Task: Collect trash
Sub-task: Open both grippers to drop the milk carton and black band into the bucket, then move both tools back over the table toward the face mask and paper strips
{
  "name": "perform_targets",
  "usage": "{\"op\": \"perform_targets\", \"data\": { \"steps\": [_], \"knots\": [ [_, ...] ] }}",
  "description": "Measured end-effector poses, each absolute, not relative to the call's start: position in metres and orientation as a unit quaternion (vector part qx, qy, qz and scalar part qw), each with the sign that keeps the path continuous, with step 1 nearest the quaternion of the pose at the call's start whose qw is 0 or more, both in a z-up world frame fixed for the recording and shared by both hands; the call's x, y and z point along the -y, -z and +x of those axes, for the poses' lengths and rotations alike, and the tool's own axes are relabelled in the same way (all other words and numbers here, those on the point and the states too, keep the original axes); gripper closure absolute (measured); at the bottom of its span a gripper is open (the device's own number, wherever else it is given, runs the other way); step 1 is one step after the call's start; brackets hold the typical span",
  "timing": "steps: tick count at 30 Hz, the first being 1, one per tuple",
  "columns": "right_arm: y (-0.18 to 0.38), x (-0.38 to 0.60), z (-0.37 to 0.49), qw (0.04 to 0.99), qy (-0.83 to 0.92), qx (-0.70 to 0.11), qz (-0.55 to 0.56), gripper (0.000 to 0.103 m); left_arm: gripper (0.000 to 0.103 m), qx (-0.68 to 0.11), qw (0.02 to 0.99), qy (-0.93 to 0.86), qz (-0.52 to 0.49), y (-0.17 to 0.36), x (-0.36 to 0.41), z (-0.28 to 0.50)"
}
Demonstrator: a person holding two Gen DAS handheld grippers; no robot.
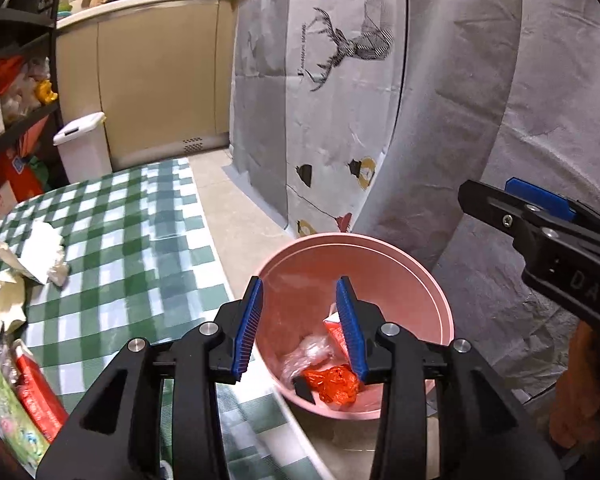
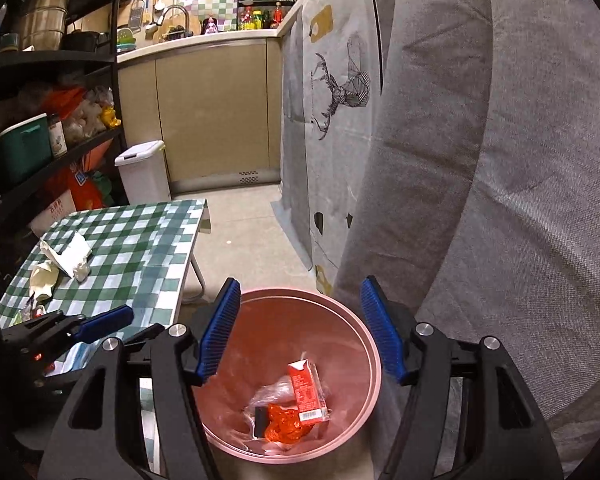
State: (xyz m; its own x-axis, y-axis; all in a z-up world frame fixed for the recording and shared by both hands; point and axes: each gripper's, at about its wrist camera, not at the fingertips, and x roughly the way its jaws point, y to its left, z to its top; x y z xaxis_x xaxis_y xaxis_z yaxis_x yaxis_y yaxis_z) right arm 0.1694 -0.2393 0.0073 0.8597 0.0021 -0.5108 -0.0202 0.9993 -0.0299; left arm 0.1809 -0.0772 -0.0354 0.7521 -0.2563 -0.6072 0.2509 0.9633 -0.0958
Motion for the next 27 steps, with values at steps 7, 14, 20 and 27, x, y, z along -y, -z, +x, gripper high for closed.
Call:
{"op": "perform_targets", "data": {
  "steps": [7,14,20,27],
  "knots": [
    [-0.015,0.224,0.161,0.967,-0.026,-0.250,-0.026,0.040,0.065,-0.291,0.951,0.103,-0.014,0.017,0.043,0.162],
    [-0.028,0.199,0.150,0.972,-0.048,-0.231,-0.021,0.041,0.065,-0.261,0.962,0.072,-0.020,-0.017,0.003,0.138],
    [-0.032,0.168,0.145,0.971,-0.081,-0.223,-0.027,0.050,0.066,-0.268,0.962,0.049,-0.016,-0.038,-0.038,0.124],
    [-0.033,0.133,0.142,0.968,-0.111,-0.222,-0.032,0.061,0.067,-0.270,0.963,0.015,-0.014,-0.061,-0.105,0.115]
  ]
}}
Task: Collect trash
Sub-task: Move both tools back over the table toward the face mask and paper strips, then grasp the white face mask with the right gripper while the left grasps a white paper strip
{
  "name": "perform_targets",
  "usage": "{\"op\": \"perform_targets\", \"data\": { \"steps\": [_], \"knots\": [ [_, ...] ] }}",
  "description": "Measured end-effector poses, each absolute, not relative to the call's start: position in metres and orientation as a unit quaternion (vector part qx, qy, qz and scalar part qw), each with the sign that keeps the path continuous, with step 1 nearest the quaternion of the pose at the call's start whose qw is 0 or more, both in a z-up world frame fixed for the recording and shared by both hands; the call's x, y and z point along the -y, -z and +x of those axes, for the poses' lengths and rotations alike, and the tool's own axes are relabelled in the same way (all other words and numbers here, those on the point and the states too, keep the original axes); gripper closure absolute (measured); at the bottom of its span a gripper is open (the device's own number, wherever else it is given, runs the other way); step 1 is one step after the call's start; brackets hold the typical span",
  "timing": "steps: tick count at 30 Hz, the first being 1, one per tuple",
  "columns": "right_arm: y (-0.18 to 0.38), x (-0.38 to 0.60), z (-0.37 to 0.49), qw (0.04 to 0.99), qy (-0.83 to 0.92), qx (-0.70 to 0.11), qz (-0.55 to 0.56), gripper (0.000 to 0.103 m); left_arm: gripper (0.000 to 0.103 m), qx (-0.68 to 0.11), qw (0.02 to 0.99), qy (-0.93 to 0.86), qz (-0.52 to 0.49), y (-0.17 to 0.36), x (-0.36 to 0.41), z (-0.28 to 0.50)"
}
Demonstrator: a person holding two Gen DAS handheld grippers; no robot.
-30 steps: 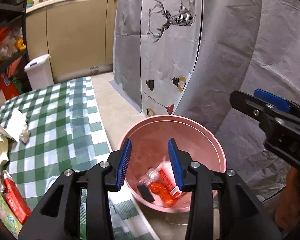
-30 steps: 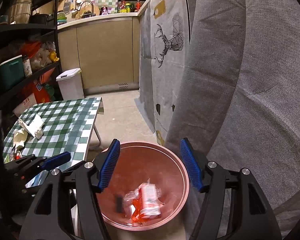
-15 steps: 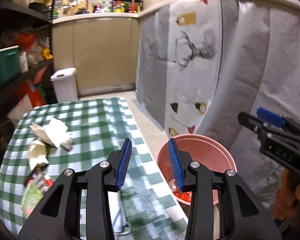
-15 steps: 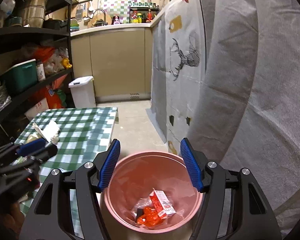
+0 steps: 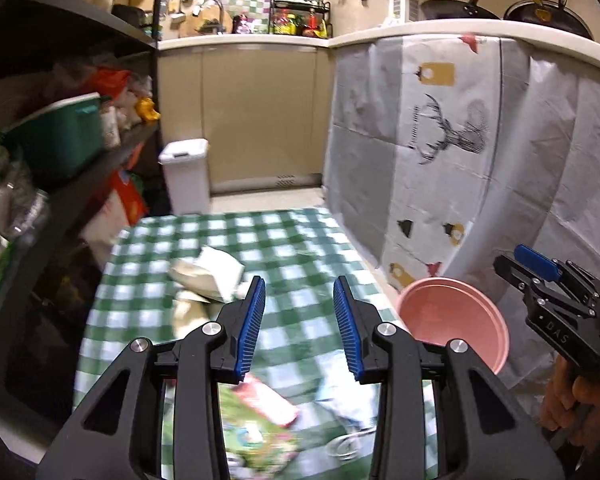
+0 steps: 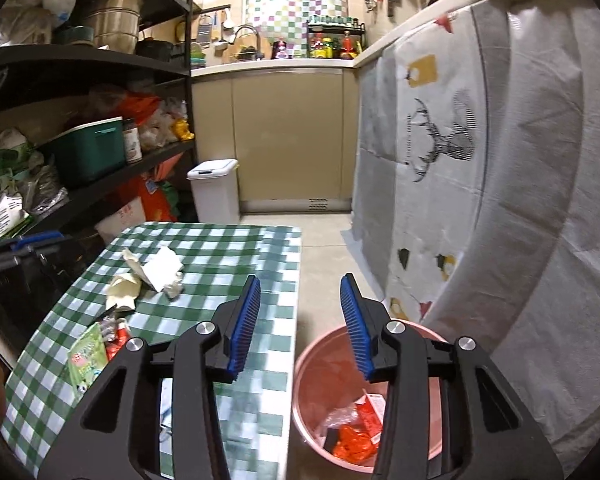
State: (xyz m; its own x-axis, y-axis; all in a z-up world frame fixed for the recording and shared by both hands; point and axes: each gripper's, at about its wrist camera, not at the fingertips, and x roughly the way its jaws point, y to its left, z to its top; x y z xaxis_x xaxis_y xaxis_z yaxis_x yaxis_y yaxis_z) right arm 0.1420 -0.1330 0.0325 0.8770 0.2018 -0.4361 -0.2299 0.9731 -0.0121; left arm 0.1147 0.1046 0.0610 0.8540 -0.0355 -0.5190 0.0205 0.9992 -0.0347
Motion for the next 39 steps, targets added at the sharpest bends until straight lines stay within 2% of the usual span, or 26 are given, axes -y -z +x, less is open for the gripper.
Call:
{"op": "perform_targets", "data": {
  "steps": [7,13,19,29,32,34,39],
  "knots": [
    [-0.027,0.112,0.143,0.965,-0.126,-0.228,-0.035,0.061,0.068,-0.250,0.968,-0.022,-0.013,-0.065,-0.155,0.109],
    [-0.024,0.100,0.144,0.962,-0.139,-0.233,-0.035,0.063,0.078,-0.256,0.964,-0.050,-0.055,-0.055,-0.197,0.106],
    [-0.017,0.088,0.147,0.958,-0.152,-0.239,-0.041,0.070,0.079,-0.252,0.963,-0.073,-0.069,-0.049,-0.226,0.106],
    [0.005,0.067,0.155,0.943,-0.179,-0.279,-0.033,0.070,0.079,-0.267,0.959,-0.069,-0.070,-0.031,-0.240,0.109],
    [0.017,0.056,0.159,0.934,-0.190,-0.300,-0.036,0.068,0.079,-0.274,0.957,-0.060,-0.070,-0.025,-0.241,0.112],
    [0.026,0.047,0.162,0.926,-0.197,-0.319,-0.048,0.055,0.079,-0.279,0.957,-0.055,-0.065,-0.020,-0.240,0.114],
    [0.036,0.040,0.167,0.920,-0.197,-0.334,-0.053,0.054,0.079,-0.288,0.955,-0.046,-0.057,-0.012,-0.239,0.121]
  ]
}}
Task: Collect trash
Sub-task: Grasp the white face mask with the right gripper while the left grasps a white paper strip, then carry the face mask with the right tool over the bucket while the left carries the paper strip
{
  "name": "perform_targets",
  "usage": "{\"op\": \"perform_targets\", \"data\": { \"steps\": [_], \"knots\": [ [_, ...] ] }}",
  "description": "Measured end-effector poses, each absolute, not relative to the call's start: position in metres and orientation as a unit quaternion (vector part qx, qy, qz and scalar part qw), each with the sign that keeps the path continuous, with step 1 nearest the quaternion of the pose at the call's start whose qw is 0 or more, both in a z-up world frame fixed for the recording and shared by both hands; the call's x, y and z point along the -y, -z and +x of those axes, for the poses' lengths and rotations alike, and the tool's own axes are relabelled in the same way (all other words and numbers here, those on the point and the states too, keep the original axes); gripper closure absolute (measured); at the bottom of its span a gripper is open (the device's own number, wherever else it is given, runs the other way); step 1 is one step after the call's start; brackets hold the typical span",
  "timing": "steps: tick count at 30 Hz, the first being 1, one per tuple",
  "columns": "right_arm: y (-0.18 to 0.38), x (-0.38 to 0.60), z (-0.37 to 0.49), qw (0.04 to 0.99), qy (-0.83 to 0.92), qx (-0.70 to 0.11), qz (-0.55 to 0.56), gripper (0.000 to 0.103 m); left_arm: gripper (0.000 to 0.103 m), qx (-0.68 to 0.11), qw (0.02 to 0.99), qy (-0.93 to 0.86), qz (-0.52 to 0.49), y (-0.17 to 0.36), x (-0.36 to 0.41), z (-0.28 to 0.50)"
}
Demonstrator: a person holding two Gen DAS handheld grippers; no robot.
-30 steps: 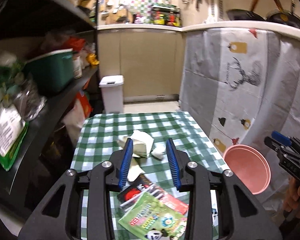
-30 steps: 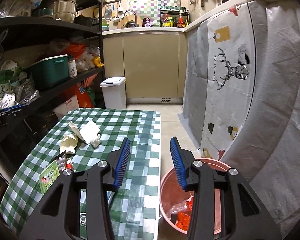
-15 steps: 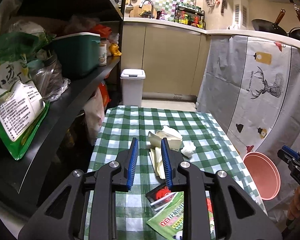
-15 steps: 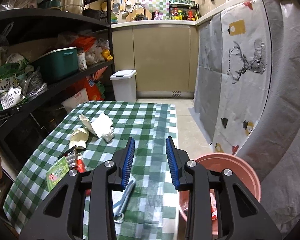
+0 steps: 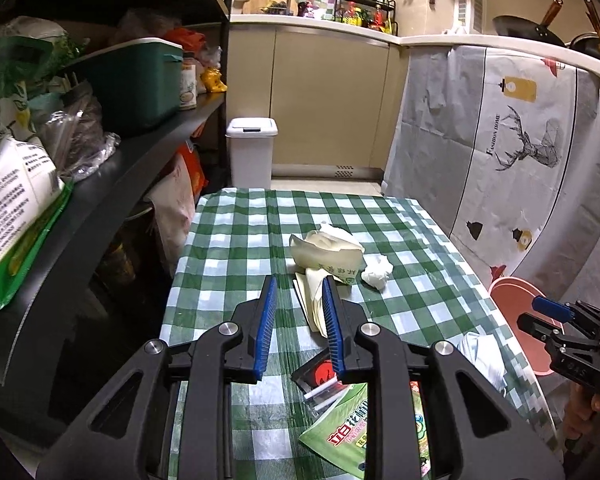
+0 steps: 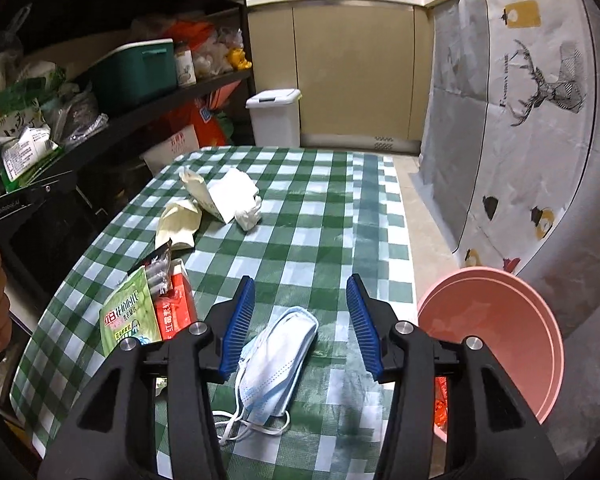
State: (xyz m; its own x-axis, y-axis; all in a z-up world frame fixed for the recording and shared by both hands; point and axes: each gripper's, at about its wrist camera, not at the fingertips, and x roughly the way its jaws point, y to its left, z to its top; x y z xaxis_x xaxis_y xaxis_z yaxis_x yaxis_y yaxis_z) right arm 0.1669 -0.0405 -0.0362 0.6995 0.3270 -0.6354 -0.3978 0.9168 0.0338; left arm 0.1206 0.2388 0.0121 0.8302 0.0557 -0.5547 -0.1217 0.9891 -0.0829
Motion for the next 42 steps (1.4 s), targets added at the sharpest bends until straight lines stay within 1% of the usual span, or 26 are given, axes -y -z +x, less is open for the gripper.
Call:
{"op": "perform_targets", "data": {
  "steps": [4,5,6,7,11,22,24,26,27,29,31,35,37,38,39,41,42],
  "knots": [
    [0.048,0.037,0.174,0.912,-0.190,-0.359,-0.053,0.054,0.079,-0.297,0.952,-0.042,-0.059,-0.003,-0.240,0.131],
    [0.051,0.037,0.176,0.909,-0.191,-0.366,-0.052,0.053,0.079,-0.302,0.951,-0.039,-0.063,0.000,-0.240,0.137],
    [0.054,0.036,0.178,0.906,-0.192,-0.373,-0.052,0.049,0.079,-0.305,0.949,-0.037,-0.065,0.003,-0.240,0.140],
    [0.059,0.035,0.180,0.902,-0.193,-0.384,-0.054,0.049,0.079,-0.310,0.948,-0.035,-0.065,0.006,-0.240,0.145],
    [0.072,0.032,0.185,0.890,-0.197,-0.406,-0.058,0.049,0.079,-0.329,0.942,-0.030,-0.060,0.022,-0.236,0.163],
    [0.091,0.023,0.191,0.874,-0.208,-0.431,-0.083,0.049,0.079,-0.366,0.928,-0.017,-0.067,0.061,-0.234,0.199],
    [0.096,0.021,0.194,0.870,-0.209,-0.438,-0.085,0.050,0.079,-0.374,0.925,-0.014,-0.068,0.068,-0.234,0.205],
    [0.099,0.019,0.195,0.867,-0.211,-0.442,-0.089,0.054,0.079,-0.381,0.922,-0.011,-0.066,0.073,-0.233,0.211],
    [0.100,0.019,0.196,0.866,-0.212,-0.444,-0.089,0.059,0.079,-0.385,0.921,-0.010,-0.063,0.075,-0.232,0.213],
    [0.101,0.018,0.197,0.865,-0.215,-0.445,-0.088,0.063,0.079,-0.389,0.919,-0.012,-0.064,0.078,-0.233,0.217],
    [0.102,0.017,0.198,0.864,-0.219,-0.444,-0.087,0.070,0.079,-0.390,0.918,-0.013,-0.071,0.080,-0.235,0.219],
    [0.101,0.016,0.198,0.865,-0.224,-0.439,-0.087,0.079,0.079,-0.392,0.917,-0.016,-0.074,0.082,-0.236,0.225],
    [0.099,0.016,0.197,0.868,-0.224,-0.434,-0.087,0.087,0.080,-0.396,0.916,-0.018,-0.068,0.084,-0.235,0.227],
    [0.097,0.017,0.197,0.869,-0.225,-0.431,-0.086,0.088,0.085,-0.398,0.915,-0.022,-0.063,0.085,-0.234,0.227],
    [0.096,0.017,0.197,0.871,-0.226,-0.428,-0.086,0.093,0.094,-0.401,0.914,-0.024,-0.060,0.086,-0.234,0.228],
    [0.092,0.019,0.197,0.875,-0.225,-0.421,-0.083,0.093,0.099,-0.401,0.914,-0.031,-0.057,0.086,-0.235,0.228],
    [0.091,0.020,0.197,0.877,-0.223,-0.418,-0.082,0.093,0.099,-0.399,0.915,-0.034,-0.055,0.084,-0.236,0.227]
  ]
}}
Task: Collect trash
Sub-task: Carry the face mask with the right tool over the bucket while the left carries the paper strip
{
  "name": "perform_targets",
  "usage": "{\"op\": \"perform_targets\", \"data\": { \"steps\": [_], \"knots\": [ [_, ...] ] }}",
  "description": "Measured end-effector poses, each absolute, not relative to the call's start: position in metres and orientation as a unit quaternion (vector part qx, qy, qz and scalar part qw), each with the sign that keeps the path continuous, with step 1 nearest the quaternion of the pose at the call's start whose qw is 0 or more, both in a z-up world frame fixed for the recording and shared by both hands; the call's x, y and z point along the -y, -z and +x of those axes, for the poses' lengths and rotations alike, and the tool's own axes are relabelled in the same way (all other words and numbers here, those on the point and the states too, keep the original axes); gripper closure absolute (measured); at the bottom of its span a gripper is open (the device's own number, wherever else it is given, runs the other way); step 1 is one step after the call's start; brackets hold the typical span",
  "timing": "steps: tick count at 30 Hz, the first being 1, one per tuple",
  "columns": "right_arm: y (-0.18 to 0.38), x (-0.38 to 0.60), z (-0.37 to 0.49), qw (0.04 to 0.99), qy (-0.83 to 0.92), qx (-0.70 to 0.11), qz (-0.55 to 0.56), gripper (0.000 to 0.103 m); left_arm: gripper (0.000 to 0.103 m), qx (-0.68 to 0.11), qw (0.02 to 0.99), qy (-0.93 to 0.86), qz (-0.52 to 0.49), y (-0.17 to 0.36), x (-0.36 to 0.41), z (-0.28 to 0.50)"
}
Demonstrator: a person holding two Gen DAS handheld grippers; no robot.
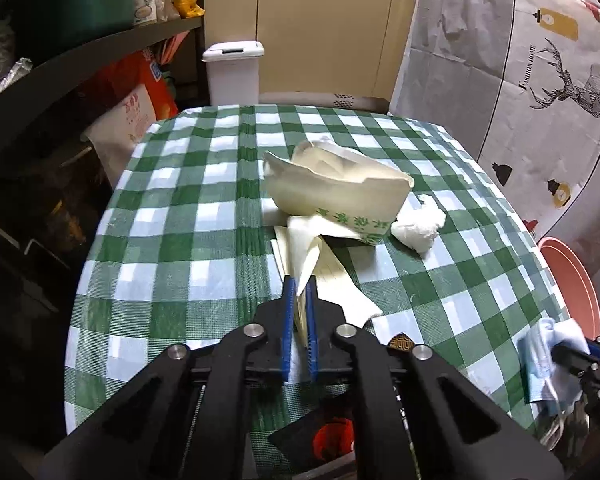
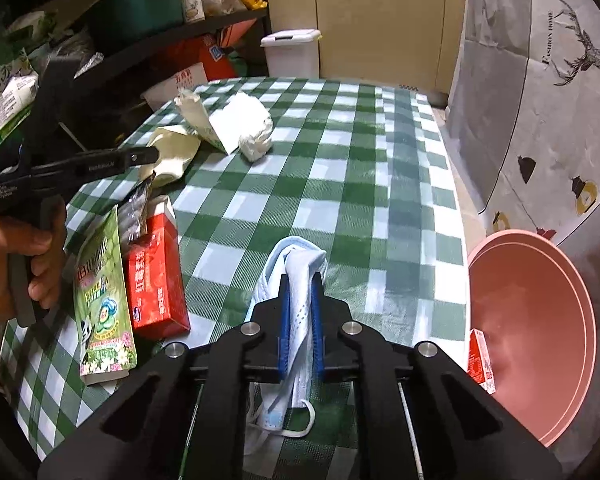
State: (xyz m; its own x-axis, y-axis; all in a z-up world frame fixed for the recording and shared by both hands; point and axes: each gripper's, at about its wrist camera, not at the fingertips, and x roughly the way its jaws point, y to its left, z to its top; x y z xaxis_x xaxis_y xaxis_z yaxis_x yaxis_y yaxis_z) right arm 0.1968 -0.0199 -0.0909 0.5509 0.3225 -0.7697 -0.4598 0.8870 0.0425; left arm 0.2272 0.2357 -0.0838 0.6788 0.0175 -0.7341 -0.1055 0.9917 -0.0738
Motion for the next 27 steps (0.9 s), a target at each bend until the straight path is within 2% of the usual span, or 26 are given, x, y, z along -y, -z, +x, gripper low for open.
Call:
{"op": "perform_targets", "data": {
  "steps": [14,20,27],
  "knots": [
    [0.056,0.038,0.188,0.907,-0.209,-0.362,-0.058,0.094,0.101,-0.358,0.930,-0.074,-0.052,0.043,-0.255,0.196],
    [0.035,0.046,0.175,0.924,-0.200,-0.320,-0.059,0.094,0.101,-0.338,0.937,-0.076,-0.047,0.026,-0.251,0.175],
    [0.026,0.055,0.165,0.930,-0.188,-0.309,-0.060,0.094,0.101,-0.317,0.945,-0.069,-0.040,0.007,-0.241,0.153]
  ]
}}
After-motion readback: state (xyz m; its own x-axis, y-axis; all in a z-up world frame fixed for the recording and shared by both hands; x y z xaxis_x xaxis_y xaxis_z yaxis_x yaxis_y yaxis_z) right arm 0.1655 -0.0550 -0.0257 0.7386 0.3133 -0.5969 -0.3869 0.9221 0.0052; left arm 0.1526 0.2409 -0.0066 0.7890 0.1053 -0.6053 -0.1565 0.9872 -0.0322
